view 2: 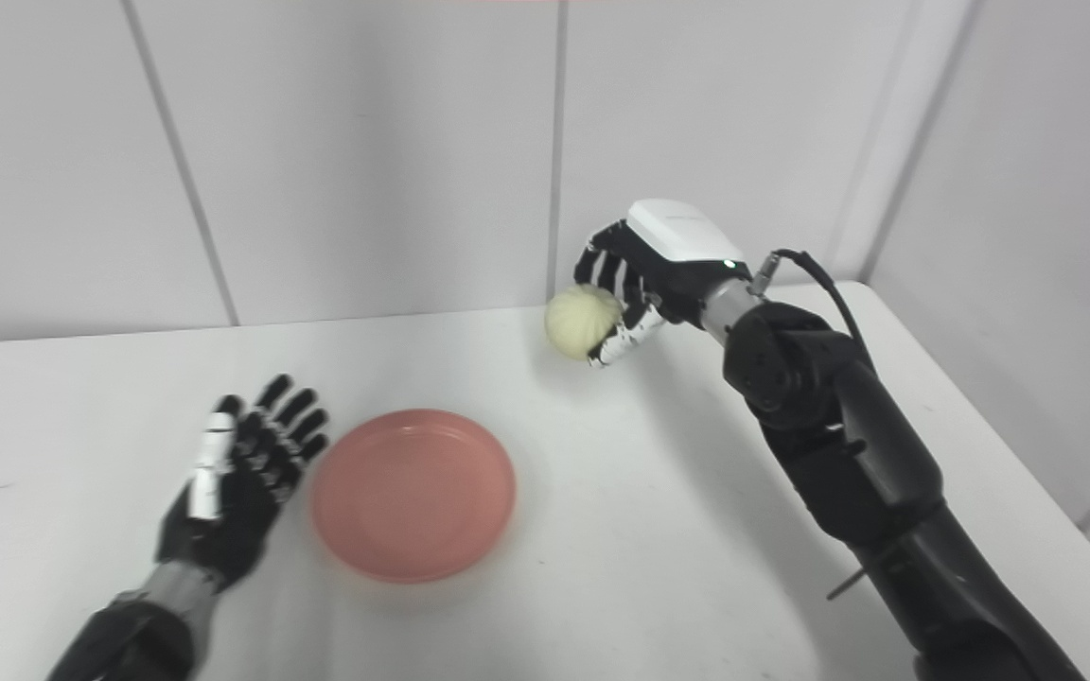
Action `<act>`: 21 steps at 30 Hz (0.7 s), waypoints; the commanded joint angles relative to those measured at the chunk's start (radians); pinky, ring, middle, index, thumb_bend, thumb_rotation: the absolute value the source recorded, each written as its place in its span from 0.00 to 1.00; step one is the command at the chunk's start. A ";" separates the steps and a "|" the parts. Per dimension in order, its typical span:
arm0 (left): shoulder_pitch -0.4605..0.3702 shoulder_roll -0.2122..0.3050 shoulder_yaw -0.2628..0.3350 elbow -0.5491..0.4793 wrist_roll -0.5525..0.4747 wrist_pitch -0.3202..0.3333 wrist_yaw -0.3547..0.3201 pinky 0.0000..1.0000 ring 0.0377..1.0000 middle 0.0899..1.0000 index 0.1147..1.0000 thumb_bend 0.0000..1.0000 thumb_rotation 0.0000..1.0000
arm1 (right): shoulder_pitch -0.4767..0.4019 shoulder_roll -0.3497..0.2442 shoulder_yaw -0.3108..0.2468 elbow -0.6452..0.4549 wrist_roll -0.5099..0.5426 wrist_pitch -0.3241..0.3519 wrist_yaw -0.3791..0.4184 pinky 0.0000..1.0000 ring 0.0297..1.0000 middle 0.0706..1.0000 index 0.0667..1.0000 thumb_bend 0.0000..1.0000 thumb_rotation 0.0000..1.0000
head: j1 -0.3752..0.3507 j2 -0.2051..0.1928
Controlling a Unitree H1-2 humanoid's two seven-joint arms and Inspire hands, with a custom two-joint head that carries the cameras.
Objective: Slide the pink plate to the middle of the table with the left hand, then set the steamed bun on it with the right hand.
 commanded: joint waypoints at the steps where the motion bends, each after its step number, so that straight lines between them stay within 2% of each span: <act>1: 0.028 -0.015 -0.018 0.045 0.040 0.093 0.049 0.99 0.95 0.95 0.98 0.50 1.00 | -0.072 0.014 0.008 -0.021 0.007 -0.041 -0.001 0.41 0.39 0.46 0.50 0.51 0.00 | 0.032 0.005; 11: -0.006 -0.053 -0.029 0.092 0.072 0.089 0.095 0.97 0.92 0.92 0.95 0.49 1.00 | -0.106 0.135 0.093 -0.020 -0.022 -0.011 0.052 0.26 0.32 0.43 0.54 0.50 0.00 | 0.102 0.020; 12: -0.007 -0.055 -0.029 0.094 0.076 0.088 0.096 0.97 0.91 0.91 0.95 0.49 1.00 | -0.104 0.142 0.097 -0.022 -0.025 -0.012 0.054 0.32 0.34 0.44 0.53 0.51 0.00 | 0.102 0.020; 14: -0.010 -0.058 -0.032 0.098 0.083 0.087 0.099 0.97 0.91 0.91 0.94 0.50 1.00 | -0.100 0.156 0.105 -0.024 -0.026 -0.011 0.064 0.36 0.36 0.45 0.51 0.51 0.00 | 0.108 0.023; 21: -0.016 -0.062 -0.037 0.099 0.097 0.086 0.102 0.96 0.90 0.90 0.93 0.51 1.00 | -0.088 0.189 0.132 0.009 -0.025 -0.027 0.085 0.36 0.36 0.44 0.51 0.51 0.00 | 0.107 0.036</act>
